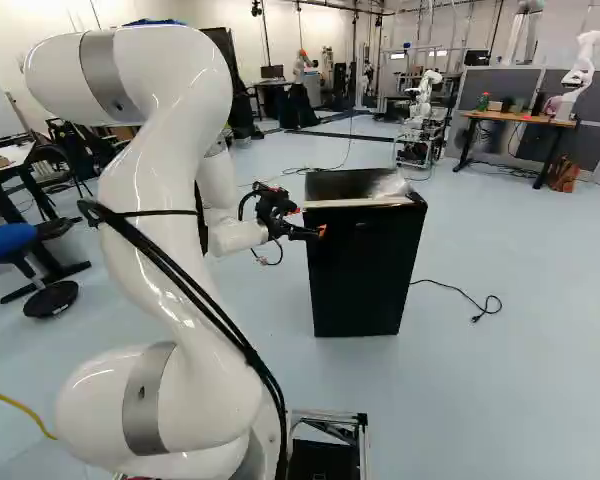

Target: Grab a drink from the fridge

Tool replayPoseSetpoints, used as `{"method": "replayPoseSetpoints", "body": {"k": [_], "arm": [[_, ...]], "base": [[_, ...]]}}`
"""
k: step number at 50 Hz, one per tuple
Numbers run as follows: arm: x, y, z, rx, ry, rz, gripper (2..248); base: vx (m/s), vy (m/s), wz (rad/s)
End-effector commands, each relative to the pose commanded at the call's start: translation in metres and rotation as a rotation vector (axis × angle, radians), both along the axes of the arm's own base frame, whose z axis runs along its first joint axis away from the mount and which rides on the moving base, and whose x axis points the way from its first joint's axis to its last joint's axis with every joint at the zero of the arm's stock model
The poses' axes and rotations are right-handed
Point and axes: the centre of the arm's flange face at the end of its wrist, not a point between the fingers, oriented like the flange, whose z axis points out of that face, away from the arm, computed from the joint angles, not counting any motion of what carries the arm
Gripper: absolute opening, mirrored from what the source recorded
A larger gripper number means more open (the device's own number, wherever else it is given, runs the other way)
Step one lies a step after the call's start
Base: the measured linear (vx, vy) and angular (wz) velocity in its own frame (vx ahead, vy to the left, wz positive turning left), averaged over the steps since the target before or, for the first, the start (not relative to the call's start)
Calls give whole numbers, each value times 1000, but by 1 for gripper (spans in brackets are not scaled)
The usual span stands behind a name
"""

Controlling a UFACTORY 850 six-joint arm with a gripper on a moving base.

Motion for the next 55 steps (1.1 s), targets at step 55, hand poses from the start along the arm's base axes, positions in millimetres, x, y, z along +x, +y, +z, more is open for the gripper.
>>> {"method": "replayPoseSetpoints", "body": {"k": [55], "arm": [[-37,5,2,11,32,-75,247]], "base": [[0,0,0]]}}
